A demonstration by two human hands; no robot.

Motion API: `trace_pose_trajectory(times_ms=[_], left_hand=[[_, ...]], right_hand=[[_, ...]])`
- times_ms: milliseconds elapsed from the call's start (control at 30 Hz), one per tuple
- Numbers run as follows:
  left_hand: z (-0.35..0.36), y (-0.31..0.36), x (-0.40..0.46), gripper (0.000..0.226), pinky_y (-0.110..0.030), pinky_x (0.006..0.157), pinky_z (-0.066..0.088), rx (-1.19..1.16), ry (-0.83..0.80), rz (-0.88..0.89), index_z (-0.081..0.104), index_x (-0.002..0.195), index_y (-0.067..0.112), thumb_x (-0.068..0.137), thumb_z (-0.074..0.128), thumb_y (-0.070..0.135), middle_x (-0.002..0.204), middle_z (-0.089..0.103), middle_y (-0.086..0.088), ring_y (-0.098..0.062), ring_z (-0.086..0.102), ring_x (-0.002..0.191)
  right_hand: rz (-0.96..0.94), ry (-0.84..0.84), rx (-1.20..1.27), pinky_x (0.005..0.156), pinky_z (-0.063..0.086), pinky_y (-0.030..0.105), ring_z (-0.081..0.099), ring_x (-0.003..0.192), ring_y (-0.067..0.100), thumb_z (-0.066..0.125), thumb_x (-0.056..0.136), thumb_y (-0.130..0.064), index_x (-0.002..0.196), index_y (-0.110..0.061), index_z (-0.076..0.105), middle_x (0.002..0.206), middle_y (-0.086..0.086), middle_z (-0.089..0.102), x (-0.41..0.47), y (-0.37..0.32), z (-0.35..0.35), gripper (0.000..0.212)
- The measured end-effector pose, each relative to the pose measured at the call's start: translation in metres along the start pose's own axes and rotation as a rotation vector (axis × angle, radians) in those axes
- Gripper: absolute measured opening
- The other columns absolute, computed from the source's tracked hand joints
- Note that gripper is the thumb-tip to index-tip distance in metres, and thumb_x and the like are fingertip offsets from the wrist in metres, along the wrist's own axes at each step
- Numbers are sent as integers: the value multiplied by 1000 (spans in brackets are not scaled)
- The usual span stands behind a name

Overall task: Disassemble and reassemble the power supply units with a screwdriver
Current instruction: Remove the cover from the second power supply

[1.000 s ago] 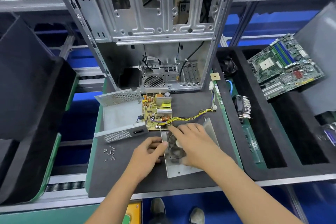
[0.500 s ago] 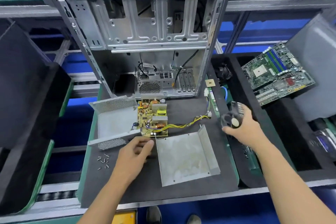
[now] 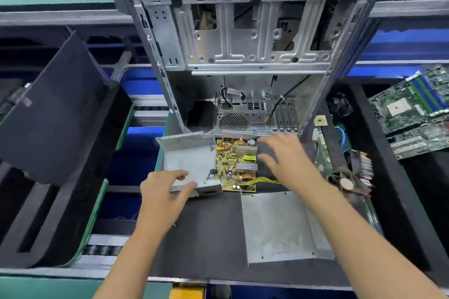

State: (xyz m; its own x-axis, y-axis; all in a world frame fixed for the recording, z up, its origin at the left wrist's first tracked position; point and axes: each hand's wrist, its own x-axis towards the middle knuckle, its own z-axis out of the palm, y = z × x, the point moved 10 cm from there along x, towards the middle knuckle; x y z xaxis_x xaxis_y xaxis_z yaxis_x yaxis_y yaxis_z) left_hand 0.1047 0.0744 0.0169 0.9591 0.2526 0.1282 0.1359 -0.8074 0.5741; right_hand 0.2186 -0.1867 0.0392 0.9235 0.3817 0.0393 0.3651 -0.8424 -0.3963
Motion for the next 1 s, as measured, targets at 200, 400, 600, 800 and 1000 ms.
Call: trace_pose_trajectory(times_ms=[200,400,600,800,1000], left_hand=[[12,4,1,15,-47,76,46,98,-96,130,76,90,28,82,74,40,80,69,16,-18,66,77],[11,7,-4,9,-35,76,27,127,-22,181,73,91,28,88,66,34,73,58,17,-15,56,73],[11,17,-5,18,-36,74,27,123,3,247,72,87,29,90,59,40,70,54,17,-12,54,70],[23,39,-3,8,-38,73,29,44,7,275,72,86,28,87,67,34,70,54,16,-10,49,71],[30,61,4,10,-39,75,31,-37,-33,273,73,87,25,88,66,31,72,55,16,-12,50,71]], right_hand=[[14,-188,-236,100,38,39,40,115,26,60,91,-49,135,-25,54,125,2,55,39,-12,59,50],[-12,-106,-190,87,43,35,51,100,22,57,98,-18,112,-24,72,108,-2,64,51,-12,56,21],[31,57,-147,68,50,39,57,97,27,65,83,6,101,-10,70,99,3,62,34,-14,38,25],[-25,293,-171,52,49,38,54,85,23,69,79,10,89,-8,69,89,2,59,13,-6,-12,21],[-179,525,-246,64,44,40,51,77,29,66,87,6,87,-3,66,86,9,58,-12,-5,-55,9]])
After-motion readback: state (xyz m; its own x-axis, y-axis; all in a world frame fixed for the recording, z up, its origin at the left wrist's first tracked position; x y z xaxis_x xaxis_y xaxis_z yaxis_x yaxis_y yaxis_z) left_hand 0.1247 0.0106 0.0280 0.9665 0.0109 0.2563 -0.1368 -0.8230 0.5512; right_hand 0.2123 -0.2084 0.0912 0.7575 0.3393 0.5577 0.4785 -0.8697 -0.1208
